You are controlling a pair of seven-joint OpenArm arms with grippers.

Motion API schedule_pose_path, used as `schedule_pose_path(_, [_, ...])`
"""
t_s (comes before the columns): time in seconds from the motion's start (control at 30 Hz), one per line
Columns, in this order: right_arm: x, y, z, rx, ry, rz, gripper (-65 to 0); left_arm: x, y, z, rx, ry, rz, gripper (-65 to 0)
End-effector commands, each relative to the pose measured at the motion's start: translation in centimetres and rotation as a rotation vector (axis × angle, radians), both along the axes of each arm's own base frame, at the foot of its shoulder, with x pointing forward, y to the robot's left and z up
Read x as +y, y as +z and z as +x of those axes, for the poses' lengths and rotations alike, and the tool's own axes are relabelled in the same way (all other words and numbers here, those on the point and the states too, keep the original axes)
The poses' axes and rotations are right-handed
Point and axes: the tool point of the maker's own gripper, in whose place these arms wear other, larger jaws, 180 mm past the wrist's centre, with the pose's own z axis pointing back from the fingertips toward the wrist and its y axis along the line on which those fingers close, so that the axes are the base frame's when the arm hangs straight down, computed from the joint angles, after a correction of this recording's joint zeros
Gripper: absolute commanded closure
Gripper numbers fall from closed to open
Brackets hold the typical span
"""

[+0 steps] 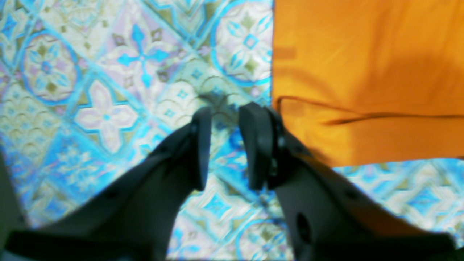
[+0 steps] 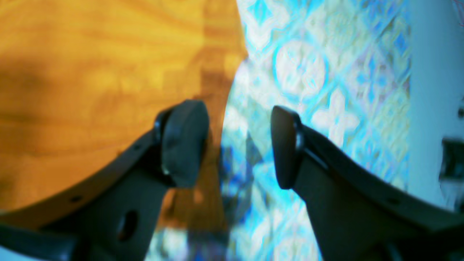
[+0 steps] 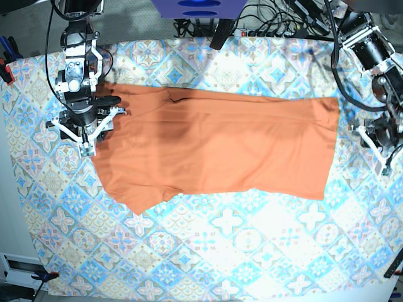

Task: Fold the T-shirt properly
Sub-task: 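Open both grippers and reposition them along the folded edge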

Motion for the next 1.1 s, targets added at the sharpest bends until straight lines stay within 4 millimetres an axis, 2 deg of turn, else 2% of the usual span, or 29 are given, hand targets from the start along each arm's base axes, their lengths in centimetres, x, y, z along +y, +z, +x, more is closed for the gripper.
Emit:
schedule_pose_path(0.0, [-0.4,1.2,1.0,-0.034,-0.006,-0.015,-29.8,0.7,1.2,0.7,-0.025,-0.006,0.038,-5.9])
schedule_pose_path(0.03, [-0.5,1.2,1.1,-0.019,-0.016,-0.014,-28.2,0.9,1.0,0.5,-0.006,-0.007,0.061,-0.1])
schedule_pose_path(0.13, [-0.9,0.8,0.5,0.037,-0.04,-0.019,-24.7,0.7,0.6,0.4,0.041,-0.039,0.114,-0.1])
schedule_pose_path(0.2, [-1.2,0.3,-0.4,0.087,-0.059,-0.023,-25.2,0.8,0.3,0.1,0.072,-0.049,0.151,-4.9])
schedule_pose_path(0.3, [-2.4,-0.1,-1.5,0.122,-0.128,-0.01,-29.4,1.1,-0.7,-1.3,0.132,-0.058,0.187,-13.1])
schedule_pose_path(0.43, [-4.1,-0.5,-2.8,0.135,-0.211,0.006,-39.1,1.1,-2.0,-3.4,0.182,-0.058,0.18,-24.6])
schedule_pose_path(0.53, [-3.7,-1.2,-3.8,0.164,-0.198,0.005,-46.1,1.1,-3.3,-5.4,0.235,-0.063,0.178,-30.4])
schedule_pose_path(0.67, [-2.5,-1.8,-4.2,0.186,-0.162,0.027,-48.3,1.0,-3.9,-6.5,0.255,-0.069,0.175,-31.4])
schedule_pose_path(0.8, [-0.5,-2.1,-3.7,0.172,-0.124,0.162,-48.3,0.9,-4.1,-6.4,0.254,-0.072,0.172,-31.7])
schedule_pose_path(0.93, [-1.6,-2.6,-3.8,0.173,-0.183,0.221,-48.3,0.9,-4.0,-6.3,0.251,-0.073,0.172,-31.8])
schedule_pose_path(1.07, [-2.2,-4.9,-4.3,0.234,-0.218,0.238,-48.3,0.4,-4.3,-6.1,0.242,-0.076,0.158,-31.8])
